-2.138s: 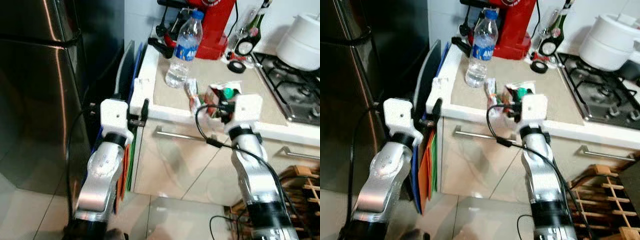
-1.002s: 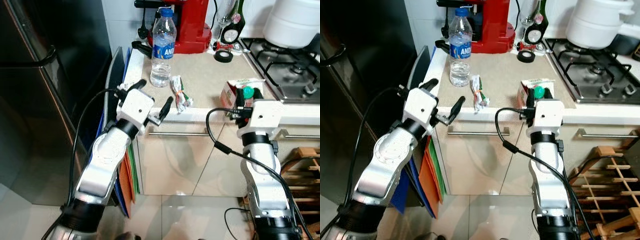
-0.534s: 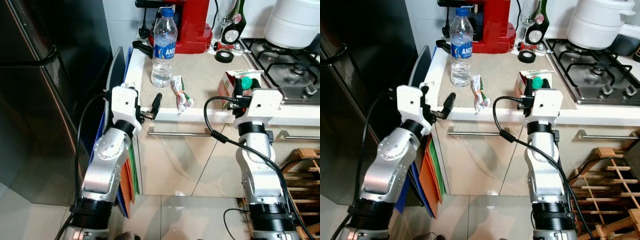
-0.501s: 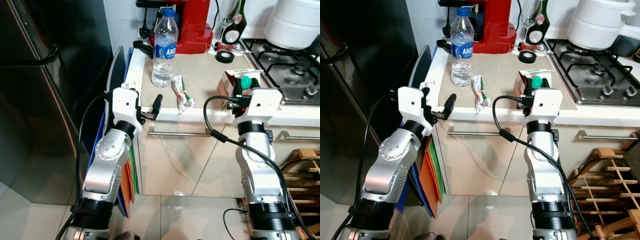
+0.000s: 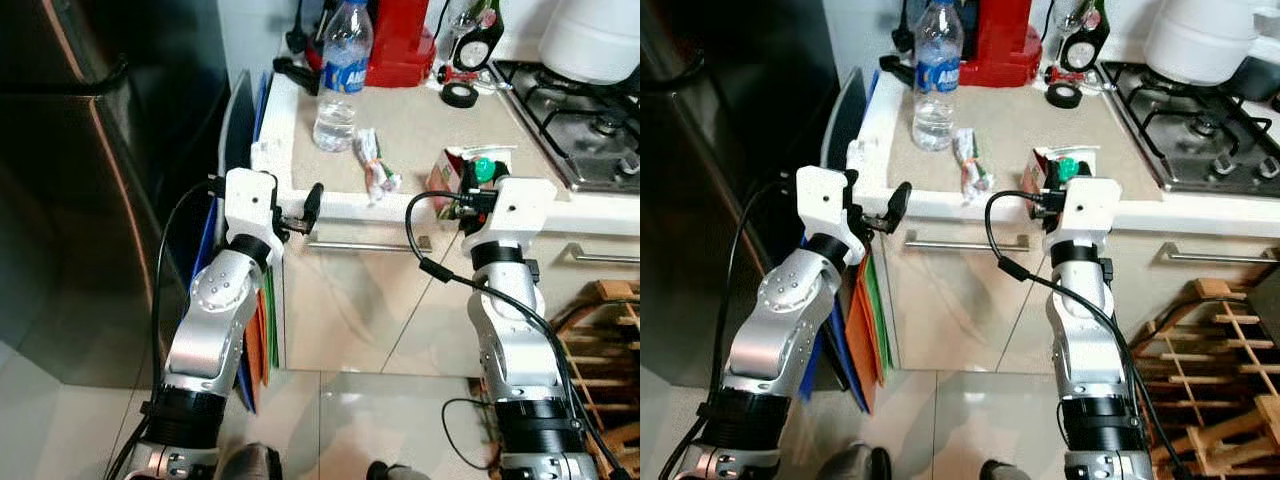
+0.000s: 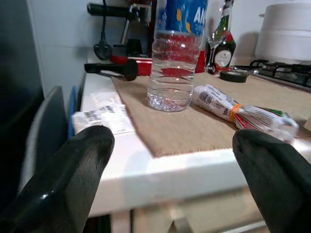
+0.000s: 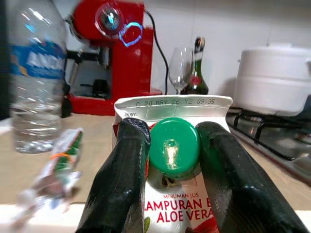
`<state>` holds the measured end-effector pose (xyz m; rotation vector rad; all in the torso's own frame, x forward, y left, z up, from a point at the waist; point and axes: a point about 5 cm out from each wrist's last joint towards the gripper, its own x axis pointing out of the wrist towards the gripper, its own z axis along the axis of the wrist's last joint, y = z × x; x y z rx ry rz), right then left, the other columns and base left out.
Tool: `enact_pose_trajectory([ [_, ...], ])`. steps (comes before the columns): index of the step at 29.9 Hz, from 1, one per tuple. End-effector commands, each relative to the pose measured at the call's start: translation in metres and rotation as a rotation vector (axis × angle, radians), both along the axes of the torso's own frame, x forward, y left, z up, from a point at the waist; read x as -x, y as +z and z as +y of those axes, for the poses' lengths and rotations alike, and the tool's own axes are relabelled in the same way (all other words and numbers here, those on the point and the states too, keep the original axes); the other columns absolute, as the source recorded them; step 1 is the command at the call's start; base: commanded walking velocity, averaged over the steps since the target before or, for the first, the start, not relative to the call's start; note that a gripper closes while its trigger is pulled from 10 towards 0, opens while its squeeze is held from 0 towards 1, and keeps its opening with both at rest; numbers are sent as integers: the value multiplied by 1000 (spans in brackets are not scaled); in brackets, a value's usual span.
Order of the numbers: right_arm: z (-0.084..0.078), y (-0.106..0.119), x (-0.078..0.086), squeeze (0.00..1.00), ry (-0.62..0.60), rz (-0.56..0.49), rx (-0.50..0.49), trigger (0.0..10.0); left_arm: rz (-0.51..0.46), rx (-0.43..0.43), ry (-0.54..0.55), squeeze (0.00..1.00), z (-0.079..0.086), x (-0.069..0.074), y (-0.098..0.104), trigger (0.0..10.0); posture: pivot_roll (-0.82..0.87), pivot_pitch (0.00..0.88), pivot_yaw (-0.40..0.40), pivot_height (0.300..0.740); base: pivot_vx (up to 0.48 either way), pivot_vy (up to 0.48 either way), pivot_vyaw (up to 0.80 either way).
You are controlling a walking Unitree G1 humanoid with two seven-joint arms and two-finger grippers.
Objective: Restocking fridge
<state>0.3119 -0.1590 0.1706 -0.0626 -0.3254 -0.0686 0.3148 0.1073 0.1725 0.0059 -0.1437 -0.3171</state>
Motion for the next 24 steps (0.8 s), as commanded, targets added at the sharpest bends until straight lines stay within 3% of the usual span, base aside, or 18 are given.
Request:
enact_pose_trajectory([
  [1,-3,4,-2,0,1,-6,-3,0,-7,1,-13,0,-4,-1,1,10000,38,0,-24,740,-296,0,0],
  [24,1,-3,-5,0,33,26,5,0,-25,-26,-4,0,-2,1,-1,10000,52,0,-39,740,-276,0,0],
])
